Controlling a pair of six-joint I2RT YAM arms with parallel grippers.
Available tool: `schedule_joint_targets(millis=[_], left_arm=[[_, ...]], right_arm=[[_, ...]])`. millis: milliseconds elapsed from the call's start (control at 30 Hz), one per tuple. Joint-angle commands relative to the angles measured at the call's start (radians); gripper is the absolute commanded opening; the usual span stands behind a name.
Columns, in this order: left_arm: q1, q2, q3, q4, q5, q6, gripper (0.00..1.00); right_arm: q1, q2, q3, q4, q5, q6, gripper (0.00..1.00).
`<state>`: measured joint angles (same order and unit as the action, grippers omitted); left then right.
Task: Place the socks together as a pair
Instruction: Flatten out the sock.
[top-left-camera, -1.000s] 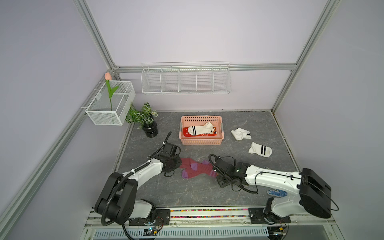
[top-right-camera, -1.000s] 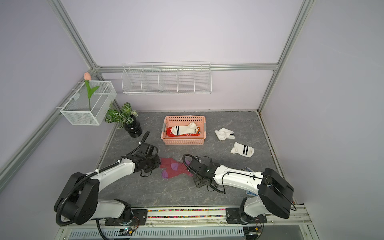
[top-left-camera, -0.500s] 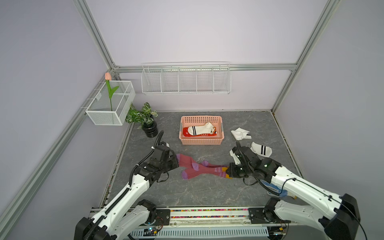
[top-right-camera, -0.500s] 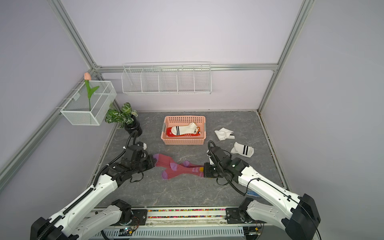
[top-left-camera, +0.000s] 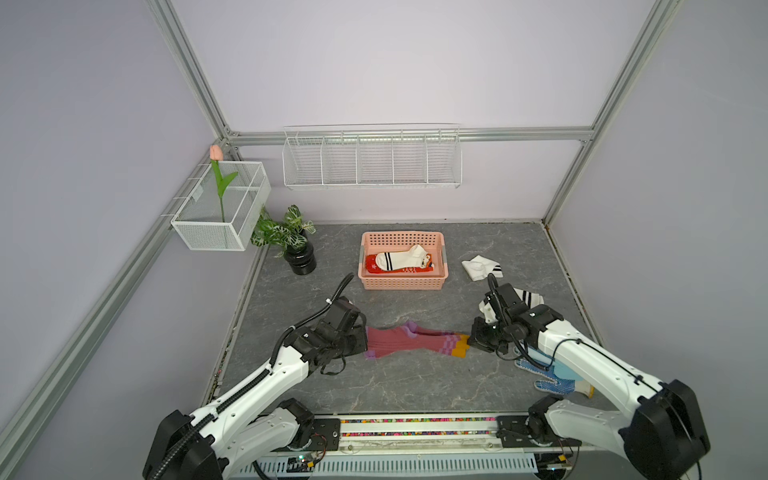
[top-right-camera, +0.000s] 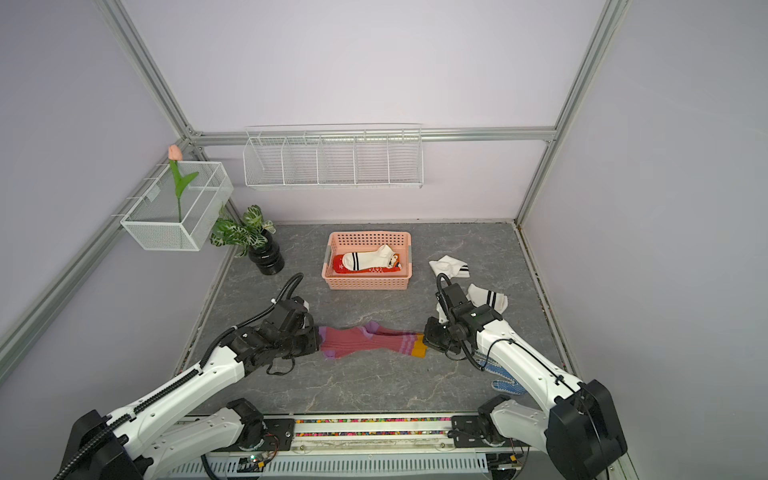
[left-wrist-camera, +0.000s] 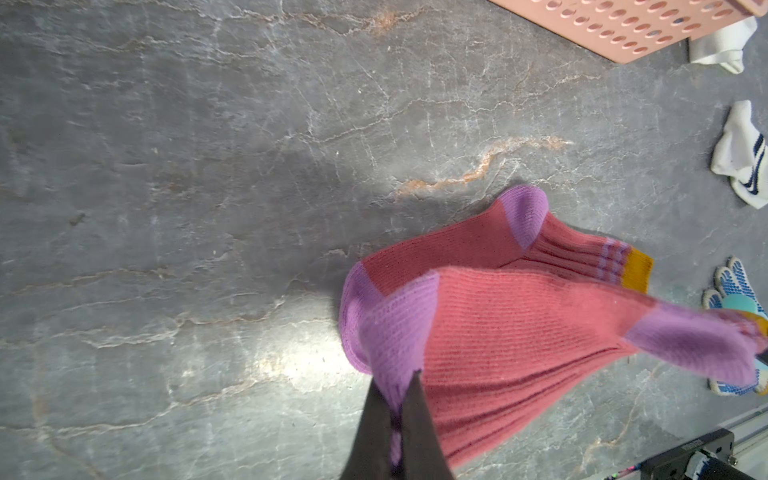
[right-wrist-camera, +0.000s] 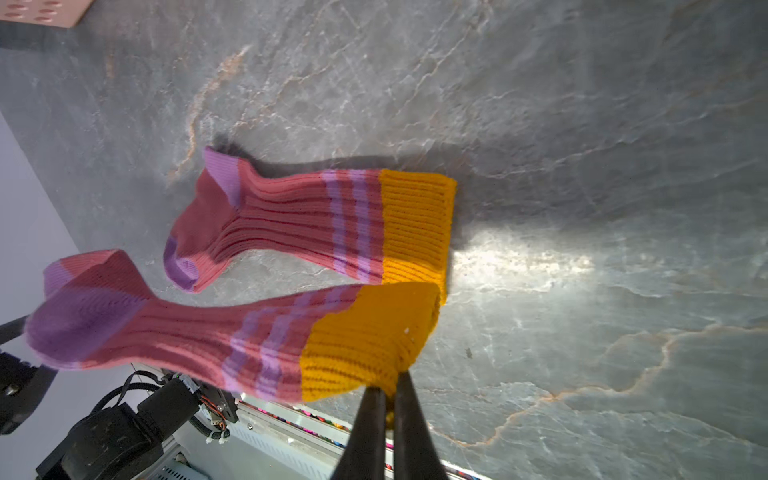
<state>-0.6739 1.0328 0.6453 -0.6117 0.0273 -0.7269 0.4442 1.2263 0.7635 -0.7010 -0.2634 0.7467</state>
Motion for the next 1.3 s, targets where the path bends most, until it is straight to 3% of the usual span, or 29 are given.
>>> schedule_joint_targets(millis=[0, 233, 433, 533, 633, 733, 800, 933, 1133, 1267], left_arm=[[-0.010, 0.026, -0.030, 0.050, -0.010, -0.022, 0.00], [-0.012, 0.031, -0.053, 0.097, -0.036, -0.025, 0.00], [-0.021, 0.041, -0.116, 0.184, -0.018, -0.058, 0.00], [-0.044, 0.054, -0.135, 0.214, -0.040, -0.072, 0.00], [-0.044, 0.055, -0.130, 0.197, -0.069, -0.077, 0.17], [-0.044, 0.034, -0.124, 0.179, -0.080, -0.077, 0.43], [-0.044, 0.015, -0.113, 0.148, -0.100, -0.076, 0.50], [-0.044, -0.009, -0.126, 0.148, -0.104, -0.089, 0.57], [-0.044, 0.009, -0.149, 0.185, -0.101, -0.118, 0.58], [-0.044, 0.043, -0.123, 0.125, -0.156, -0.154, 0.58]], right_arm=[[-0.029, 0.058, -0.014, 0.038, -0.036, -0.044, 0.07], [-0.056, 0.176, 0.022, 0.110, -0.042, -0.075, 0.09], [-0.063, 0.261, 0.073, 0.091, -0.015, -0.126, 0.29], [-0.063, 0.254, 0.068, 0.100, 0.007, -0.121, 0.48], [-0.064, 0.215, 0.054, 0.103, 0.022, -0.116, 0.50], [-0.062, 0.140, 0.014, 0.122, 0.032, -0.096, 0.50], [-0.052, 0.075, -0.033, 0.159, 0.025, -0.071, 0.49], [-0.018, -0.015, -0.115, 0.233, 0.062, -0.039, 0.48], [-0.003, -0.022, -0.156, 0.313, 0.124, -0.048, 0.48], [0.008, 0.001, -0.154, 0.360, 0.139, -0.080, 0.48]])
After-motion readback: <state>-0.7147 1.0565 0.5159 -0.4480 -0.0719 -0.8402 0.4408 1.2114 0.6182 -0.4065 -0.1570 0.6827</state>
